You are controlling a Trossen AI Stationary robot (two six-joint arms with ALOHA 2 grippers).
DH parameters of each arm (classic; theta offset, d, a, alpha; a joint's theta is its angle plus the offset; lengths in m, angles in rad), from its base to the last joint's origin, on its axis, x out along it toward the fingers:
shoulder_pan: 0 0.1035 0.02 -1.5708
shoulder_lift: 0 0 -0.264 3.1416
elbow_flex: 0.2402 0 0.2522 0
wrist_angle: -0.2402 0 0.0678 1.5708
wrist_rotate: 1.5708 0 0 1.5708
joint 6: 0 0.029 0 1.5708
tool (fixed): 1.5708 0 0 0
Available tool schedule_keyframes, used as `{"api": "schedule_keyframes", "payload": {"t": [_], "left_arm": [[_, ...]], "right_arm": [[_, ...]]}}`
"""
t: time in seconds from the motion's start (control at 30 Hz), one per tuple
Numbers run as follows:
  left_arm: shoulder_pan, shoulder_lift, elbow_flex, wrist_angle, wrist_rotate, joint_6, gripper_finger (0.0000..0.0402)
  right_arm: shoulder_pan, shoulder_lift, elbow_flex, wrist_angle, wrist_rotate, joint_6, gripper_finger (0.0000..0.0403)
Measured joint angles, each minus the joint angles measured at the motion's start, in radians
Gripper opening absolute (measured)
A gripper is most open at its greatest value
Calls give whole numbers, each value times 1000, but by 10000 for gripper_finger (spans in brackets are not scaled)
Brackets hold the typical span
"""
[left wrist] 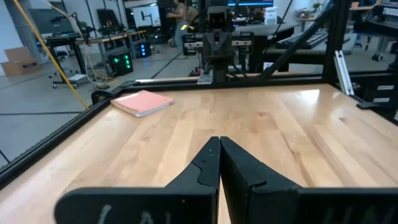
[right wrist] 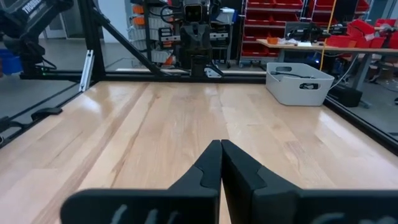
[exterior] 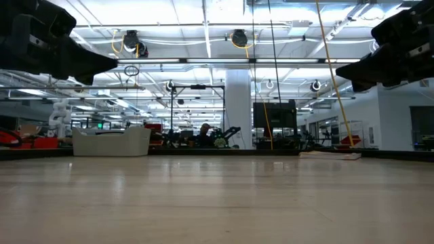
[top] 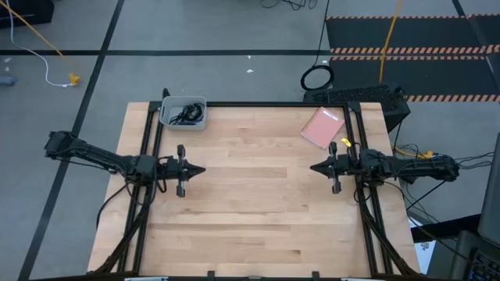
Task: Pick and place USB-C Cables
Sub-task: Return to Home Position
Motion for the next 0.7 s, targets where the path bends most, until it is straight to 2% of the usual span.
{"api": "schedule_keyframes", "payload": {"t": [0.23,0.4,0.7], "left_arm": [[-12,-73,0,-37,3,32,10],[-11,-134,0,-44,56,89,10],[-5,-260,0,-180,70,110,10]], "right_arm": [[0,9,0,5,0,-1,0],[0,9,0,16,0,-1,0],[0,9,0,19,0,-1,0]]}}
